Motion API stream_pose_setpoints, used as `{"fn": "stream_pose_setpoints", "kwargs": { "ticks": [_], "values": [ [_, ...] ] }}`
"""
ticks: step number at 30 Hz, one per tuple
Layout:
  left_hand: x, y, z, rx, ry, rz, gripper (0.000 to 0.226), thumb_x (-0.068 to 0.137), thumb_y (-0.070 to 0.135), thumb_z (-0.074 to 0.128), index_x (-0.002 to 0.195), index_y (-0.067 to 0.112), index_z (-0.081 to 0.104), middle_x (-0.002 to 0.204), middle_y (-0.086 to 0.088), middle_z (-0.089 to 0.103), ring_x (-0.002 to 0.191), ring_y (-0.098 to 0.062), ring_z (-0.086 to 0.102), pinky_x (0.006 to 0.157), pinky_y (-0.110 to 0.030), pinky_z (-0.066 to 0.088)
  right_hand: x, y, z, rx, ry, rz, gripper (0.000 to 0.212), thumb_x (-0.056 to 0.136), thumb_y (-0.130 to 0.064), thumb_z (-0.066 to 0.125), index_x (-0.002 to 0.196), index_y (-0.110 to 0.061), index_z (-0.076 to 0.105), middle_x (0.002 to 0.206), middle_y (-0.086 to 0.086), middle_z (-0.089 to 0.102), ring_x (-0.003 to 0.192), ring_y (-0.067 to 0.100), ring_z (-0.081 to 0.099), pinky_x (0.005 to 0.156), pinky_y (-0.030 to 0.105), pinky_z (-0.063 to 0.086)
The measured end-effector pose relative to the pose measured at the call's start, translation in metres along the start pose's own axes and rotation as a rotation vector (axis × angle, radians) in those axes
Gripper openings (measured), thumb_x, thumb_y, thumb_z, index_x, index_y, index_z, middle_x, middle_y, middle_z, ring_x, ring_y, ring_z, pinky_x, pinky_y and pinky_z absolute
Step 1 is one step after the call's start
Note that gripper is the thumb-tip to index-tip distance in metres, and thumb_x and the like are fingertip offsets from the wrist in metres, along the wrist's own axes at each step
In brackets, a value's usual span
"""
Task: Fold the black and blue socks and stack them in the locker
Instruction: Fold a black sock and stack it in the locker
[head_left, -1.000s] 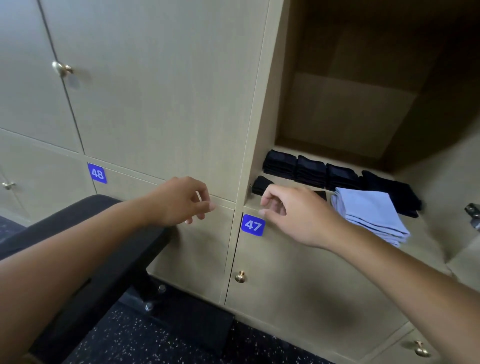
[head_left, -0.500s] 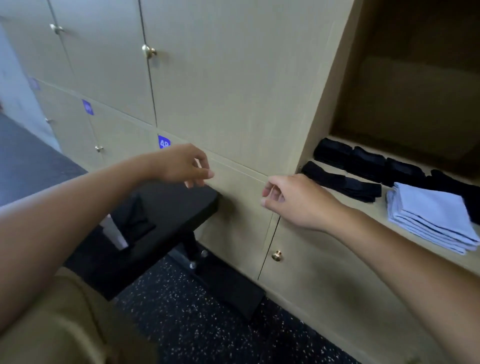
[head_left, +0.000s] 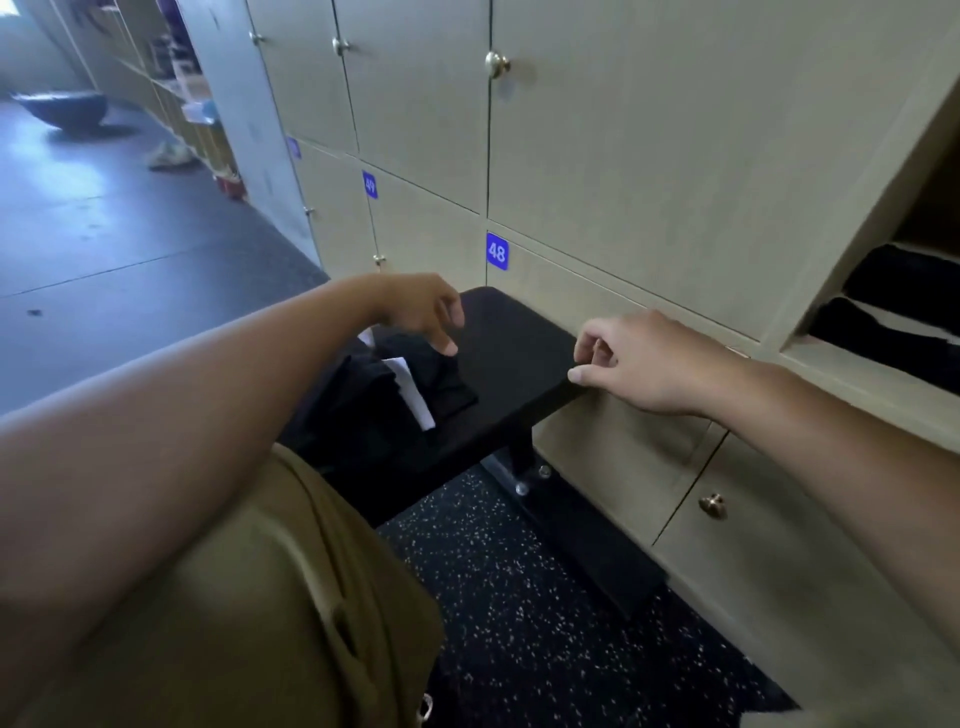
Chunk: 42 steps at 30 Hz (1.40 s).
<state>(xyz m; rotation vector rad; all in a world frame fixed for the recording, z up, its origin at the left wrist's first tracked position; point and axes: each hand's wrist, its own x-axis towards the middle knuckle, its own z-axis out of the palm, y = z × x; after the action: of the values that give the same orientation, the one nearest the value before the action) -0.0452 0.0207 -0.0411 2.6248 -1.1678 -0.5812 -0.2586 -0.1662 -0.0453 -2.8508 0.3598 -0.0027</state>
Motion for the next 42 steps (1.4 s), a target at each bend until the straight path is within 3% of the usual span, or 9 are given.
{"fn": "stream_pose_setpoints", "kwargs": {
  "ticks": [4, 12, 15, 20, 26, 31, 34, 38, 42],
  "values": [
    [0.013, -0.017, 0.007, 0.077, -0.026, -0.039, 0.064, 0.085, 0.02, 0.082, 0.142, 0.012, 0.053, 0.149, -0.005, 0.049, 0.136, -0.027, 0.048, 0.109, -0.032, 0.035, 0.008, -0.004, 0.007, -0.026, -0.028, -0.005, 0.019, 0.093, -0.048, 0.065, 0.098, -0.03, 0.061, 0.09, -0.014, 0.063, 0.087, 0.013, 0.061, 0.081, 0.035, 0.052],
    [0.032, -0.034, 0.01, 0.157, -0.156, -0.11, 0.094, 0.08, 0.042, 0.084, 0.157, 0.021, 0.034, 0.162, -0.002, 0.036, 0.147, -0.03, 0.036, 0.121, -0.046, 0.029, 0.014, 0.003, 0.017, -0.018, -0.082, 0.012, 0.021, 0.093, -0.048, 0.065, 0.101, -0.029, 0.062, 0.092, -0.013, 0.063, 0.087, 0.012, 0.061, 0.081, 0.035, 0.052],
    [0.035, -0.037, 0.01, 0.121, -0.146, -0.151, 0.085, 0.076, 0.042, 0.087, 0.147, 0.019, 0.047, 0.143, -0.001, 0.053, 0.134, -0.03, 0.051, 0.116, -0.047, 0.037, 0.018, 0.006, 0.021, -0.011, -0.099, 0.017, 0.02, 0.093, -0.047, 0.066, 0.102, -0.029, 0.062, 0.091, -0.013, 0.064, 0.087, 0.013, 0.062, 0.081, 0.035, 0.052],
    [0.037, -0.04, 0.01, 0.106, -0.165, -0.164, 0.041, 0.068, 0.046, 0.09, 0.095, 0.021, 0.072, 0.104, 0.0, 0.074, 0.102, -0.029, 0.068, 0.103, -0.05, 0.051, 0.026, 0.001, 0.037, 0.304, -0.083, 0.047, 0.02, 0.09, -0.041, 0.073, 0.101, -0.026, 0.066, 0.091, -0.01, 0.071, 0.081, 0.007, 0.064, 0.069, 0.024, 0.043],
    [0.03, -0.037, 0.008, 0.045, -0.156, -0.157, 0.041, 0.072, 0.036, 0.091, 0.102, 0.018, 0.069, 0.103, 0.0, 0.073, 0.105, -0.03, 0.068, 0.103, -0.046, 0.051, 0.043, -0.02, 0.064, 0.457, -0.13, 0.085, 0.022, 0.086, -0.037, 0.078, 0.1, -0.024, 0.067, 0.095, -0.006, 0.073, 0.088, 0.01, 0.068, 0.07, 0.02, 0.046],
    [0.024, -0.032, -0.005, 0.03, -0.086, -0.13, 0.05, 0.07, 0.032, 0.092, 0.111, 0.012, 0.071, 0.108, -0.003, 0.074, 0.104, -0.029, 0.068, 0.1, -0.042, 0.052, 0.056, -0.039, 0.079, 0.447, -0.087, 0.11, 0.027, 0.085, -0.036, 0.079, 0.103, -0.018, 0.071, 0.099, -0.003, 0.073, 0.095, 0.013, 0.067, 0.076, 0.021, 0.047],
    [0.021, -0.029, -0.016, -0.02, 0.032, -0.127, 0.044, 0.072, 0.028, 0.091, 0.106, 0.012, 0.067, 0.108, -0.007, 0.072, 0.103, -0.031, 0.068, 0.099, -0.044, 0.053, 0.062, -0.046, 0.086, 0.446, -0.075, 0.14, 0.027, 0.086, -0.038, 0.077, 0.102, -0.016, 0.073, 0.097, -0.002, 0.071, 0.094, 0.014, 0.066, 0.079, 0.025, 0.047],
    [0.016, -0.022, -0.027, -0.104, 0.204, -0.139, 0.055, 0.074, 0.025, 0.091, 0.118, 0.008, 0.064, 0.111, -0.008, 0.067, 0.101, -0.03, 0.062, 0.09, -0.041, 0.051, 0.069, -0.054, 0.094, 0.474, -0.06, 0.197, 0.031, 0.088, -0.044, 0.074, 0.101, -0.016, 0.072, 0.1, -0.002, 0.07, 0.099, 0.015, 0.065, 0.078, 0.026, 0.044],
    [0.015, -0.017, -0.033, -0.129, 0.323, -0.169, 0.065, 0.074, 0.032, 0.09, 0.127, 0.008, 0.059, 0.114, -0.009, 0.063, 0.098, -0.028, 0.056, 0.085, -0.039, 0.047, 0.078, -0.066, 0.106, 0.452, -0.029, 0.25, 0.041, 0.085, -0.053, 0.074, 0.096, -0.014, 0.068, 0.112, 0.004, 0.069, 0.115, 0.023, 0.06, 0.096, 0.037, 0.05]
  ]
}}
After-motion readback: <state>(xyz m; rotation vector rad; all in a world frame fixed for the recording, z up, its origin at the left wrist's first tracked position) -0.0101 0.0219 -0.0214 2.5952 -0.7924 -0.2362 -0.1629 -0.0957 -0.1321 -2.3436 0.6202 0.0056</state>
